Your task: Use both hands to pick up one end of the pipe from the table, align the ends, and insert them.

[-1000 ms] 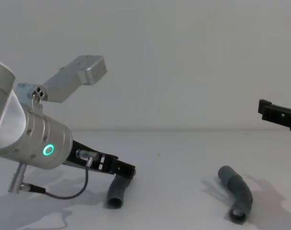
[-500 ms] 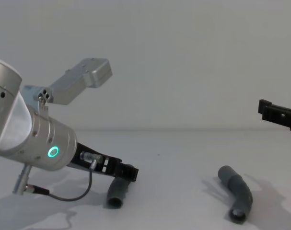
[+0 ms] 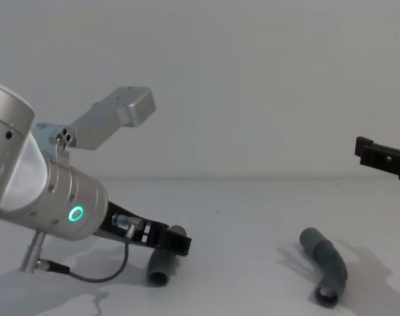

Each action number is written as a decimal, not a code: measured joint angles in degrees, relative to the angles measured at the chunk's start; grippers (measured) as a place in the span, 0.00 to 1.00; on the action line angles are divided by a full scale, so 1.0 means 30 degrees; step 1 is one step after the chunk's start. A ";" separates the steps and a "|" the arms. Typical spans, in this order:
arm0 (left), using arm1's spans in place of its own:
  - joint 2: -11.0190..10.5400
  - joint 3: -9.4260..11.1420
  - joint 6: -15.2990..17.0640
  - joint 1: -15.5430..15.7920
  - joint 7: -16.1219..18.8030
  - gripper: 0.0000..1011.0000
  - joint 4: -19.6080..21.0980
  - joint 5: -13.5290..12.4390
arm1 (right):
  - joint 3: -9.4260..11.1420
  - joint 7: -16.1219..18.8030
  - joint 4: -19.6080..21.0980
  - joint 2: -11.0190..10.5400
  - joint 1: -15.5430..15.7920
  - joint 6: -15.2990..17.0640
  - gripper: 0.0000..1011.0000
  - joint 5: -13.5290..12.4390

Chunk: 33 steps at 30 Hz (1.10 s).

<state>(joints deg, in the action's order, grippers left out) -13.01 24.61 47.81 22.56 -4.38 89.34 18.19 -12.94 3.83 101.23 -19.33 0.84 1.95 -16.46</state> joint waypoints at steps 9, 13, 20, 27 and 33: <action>0.0225 -0.0195 0.0171 -0.0105 0.0154 0.99 -0.0018 -0.0073 | 0.0000 0.0000 0.0001 0.0000 0.0000 0.0000 0.99 0.0000; 0.0328 -0.0288 0.0223 -0.0151 0.0215 0.99 -0.0035 -0.0114 | 0.0000 0.0000 0.0001 0.0000 0.0000 0.0000 0.99 0.0000; 0.0422 -0.0388 0.0265 -0.0196 0.0262 0.92 -0.0056 -0.0150 | 0.0001 0.0000 0.0000 0.0000 -0.0001 0.0000 0.99 0.0000; 0.0474 -0.0439 0.0294 -0.0222 0.0285 0.73 -0.0072 -0.0172 | 0.0000 0.0000 0.0000 0.0000 0.0000 0.0000 0.99 -0.0001; 0.0504 -0.0469 0.0305 -0.0230 0.0298 0.57 -0.0078 -0.0187 | 0.0000 0.0000 0.0000 0.0000 -0.0001 0.0000 0.99 0.0000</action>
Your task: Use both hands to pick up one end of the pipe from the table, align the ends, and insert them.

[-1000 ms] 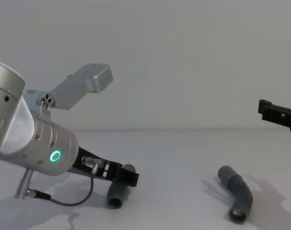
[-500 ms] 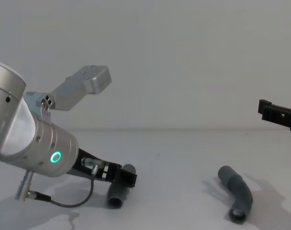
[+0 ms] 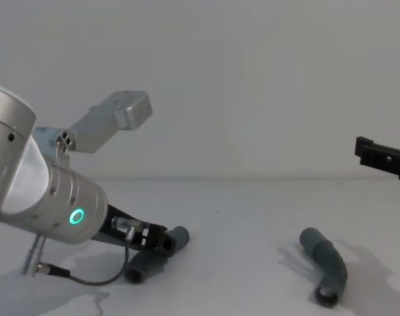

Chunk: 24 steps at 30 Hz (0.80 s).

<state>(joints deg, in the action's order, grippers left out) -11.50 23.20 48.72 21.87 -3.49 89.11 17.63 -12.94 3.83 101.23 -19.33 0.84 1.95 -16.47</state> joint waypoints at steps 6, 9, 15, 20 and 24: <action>0.0016 -0.0016 0.0010 -0.0010 0.0011 0.37 0.0000 -0.0010 | 0.0000 0.0000 0.0000 0.0000 0.0000 0.0000 0.99 0.0000; 0.0021 -0.0023 0.0012 -0.0014 0.0016 0.30 0.0000 -0.0011 | 0.0000 0.0000 0.0001 0.0000 0.0000 0.0000 0.99 0.0001; 0.0032 -0.0037 0.0019 -0.0021 0.0016 0.30 0.0000 -0.0010 | 0.0000 -0.0001 0.0000 0.0000 0.0001 0.0000 0.99 0.0000; 0.0039 -0.0040 0.0019 -0.0022 0.0017 0.30 0.0000 -0.0011 | 0.0000 0.0000 0.0000 0.0000 0.0000 0.0000 0.99 0.0001; 0.0043 -0.0040 0.0019 -0.0021 0.0016 0.30 0.0000 -0.0011 | 0.0000 0.0003 0.0000 0.0001 0.0001 0.0014 0.99 0.0010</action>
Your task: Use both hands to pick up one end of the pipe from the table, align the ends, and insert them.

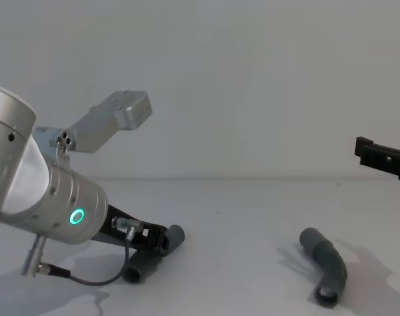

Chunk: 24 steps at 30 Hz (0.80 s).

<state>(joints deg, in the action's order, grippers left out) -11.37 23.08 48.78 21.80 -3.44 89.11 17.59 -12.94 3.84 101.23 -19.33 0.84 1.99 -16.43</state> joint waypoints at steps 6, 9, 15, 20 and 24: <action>0.0001 0.0001 0.0000 -0.0001 -0.0001 0.30 0.0000 0.0000 | -0.0147 0.0104 0.0087 -0.0183 -0.0063 0.0382 0.99 0.0301; 0.0002 0.0000 0.0000 -0.0001 -0.0002 0.30 -0.0001 0.0001 | -0.0253 0.0186 0.0192 -0.0355 -0.0124 0.0781 0.99 0.0521; 0.0000 0.0002 -0.0001 0.0000 -0.0003 0.30 0.0001 0.0002 | -0.0558 0.0418 0.0572 -0.0814 -0.0327 0.2221 0.99 0.0965; 0.0000 0.0001 -0.0001 0.0000 -0.0003 0.30 0.0000 0.0001 | -0.0790 0.0613 0.0898 -0.1148 -0.0590 0.3734 0.99 0.1256; 0.0001 0.0001 -0.0001 0.0001 -0.0003 0.30 0.0001 0.0002 | -0.1007 0.0848 0.1154 -0.1426 -0.0906 0.5284 0.99 0.1491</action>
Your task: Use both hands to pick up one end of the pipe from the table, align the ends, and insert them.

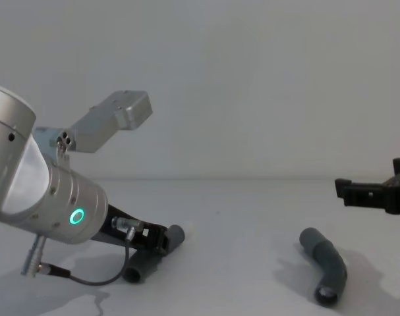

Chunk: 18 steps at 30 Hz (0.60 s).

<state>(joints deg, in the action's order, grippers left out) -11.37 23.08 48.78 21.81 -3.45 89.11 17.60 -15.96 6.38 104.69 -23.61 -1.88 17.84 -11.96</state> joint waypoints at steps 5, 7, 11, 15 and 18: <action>-0.0001 0.0000 -0.0001 -0.0001 0.0000 0.30 -0.0001 0.0000 | -0.0434 0.0417 0.0202 -0.0376 -0.0590 0.1904 0.99 0.0336; 0.0000 0.0000 -0.0001 -0.0001 0.0000 0.30 0.0000 0.0000 | -0.0646 0.0657 0.0229 -0.0536 -0.0901 0.2662 0.99 0.0469; -0.0001 0.0000 0.0000 -0.0001 0.0000 0.30 0.0000 -0.0001 | -0.0952 0.1070 0.0211 -0.0707 -0.1439 0.3766 0.99 0.0604; -0.0001 0.0000 -0.0001 -0.0001 0.0000 0.30 0.0000 0.0000 | -0.1235 0.1470 0.0028 -0.0737 -0.2011 0.4761 0.99 0.0664; 0.0000 0.0000 0.0000 0.0000 0.0000 0.30 0.0000 0.0001 | -0.1410 0.1712 -0.0203 -0.0661 -0.2441 0.5373 0.99 0.0669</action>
<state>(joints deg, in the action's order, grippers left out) -11.37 23.08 48.78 21.81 -3.45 89.11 17.60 -20.19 11.52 104.08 -25.60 -9.20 33.96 -9.95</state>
